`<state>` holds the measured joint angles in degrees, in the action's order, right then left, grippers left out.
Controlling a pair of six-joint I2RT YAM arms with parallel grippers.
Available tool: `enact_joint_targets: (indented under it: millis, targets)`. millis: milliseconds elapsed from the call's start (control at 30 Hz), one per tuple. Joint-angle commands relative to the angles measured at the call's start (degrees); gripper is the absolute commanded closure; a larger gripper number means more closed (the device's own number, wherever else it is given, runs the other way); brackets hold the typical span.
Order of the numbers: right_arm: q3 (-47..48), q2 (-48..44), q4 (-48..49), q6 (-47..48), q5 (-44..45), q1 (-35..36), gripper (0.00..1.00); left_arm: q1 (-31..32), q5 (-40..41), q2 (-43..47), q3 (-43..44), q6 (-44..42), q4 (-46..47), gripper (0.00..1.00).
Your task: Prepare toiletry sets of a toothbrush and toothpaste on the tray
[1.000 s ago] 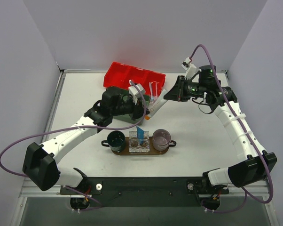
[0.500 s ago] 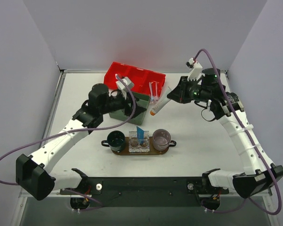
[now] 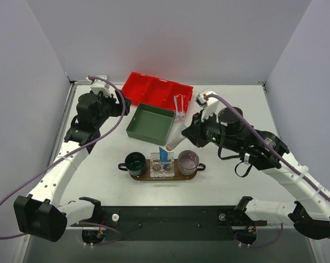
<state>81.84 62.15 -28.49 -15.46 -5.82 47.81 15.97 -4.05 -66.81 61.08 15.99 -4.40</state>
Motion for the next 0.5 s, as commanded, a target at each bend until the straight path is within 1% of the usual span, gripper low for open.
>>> enact_joint_targets:
  millis: [0, 67, 100, 200, 333, 467]
  targets:
    - [2.8, 2.3, 0.4, 2.7, 14.2, 8.9, 1.0, -0.1, 3.1, 1.2, -0.3, 0.2, 0.7, 0.2]
    - [3.9, 4.9, -0.5, 3.5, 18.5, 12.1, 1.0, -0.1, 2.8, 0.9, -0.3, 0.1, 0.7, 0.2]
    - [4.5, 5.9, -0.8, 4.1, 20.0, 15.0, 1.0, -0.1, 2.8, 0.9, -0.3, 0.1, 0.6, 0.2]
    - [6.5, 9.6, -1.5, 4.8, 23.0, 18.8, 1.0, -0.1, 2.4, 0.6, -0.4, -0.1, 0.9, 0.2]
    - [7.0, 13.3, -0.8, 4.4, 20.8, 19.6, 1.0, -0.1, 1.8, 0.7, -0.4, -0.2, 1.0, 0.19]
    - [7.1, 16.9, 0.2, 4.7, 20.6, 19.6, 1.0, -0.1, 1.3, 1.1, -0.4, -1.0, 1.2, 0.19]
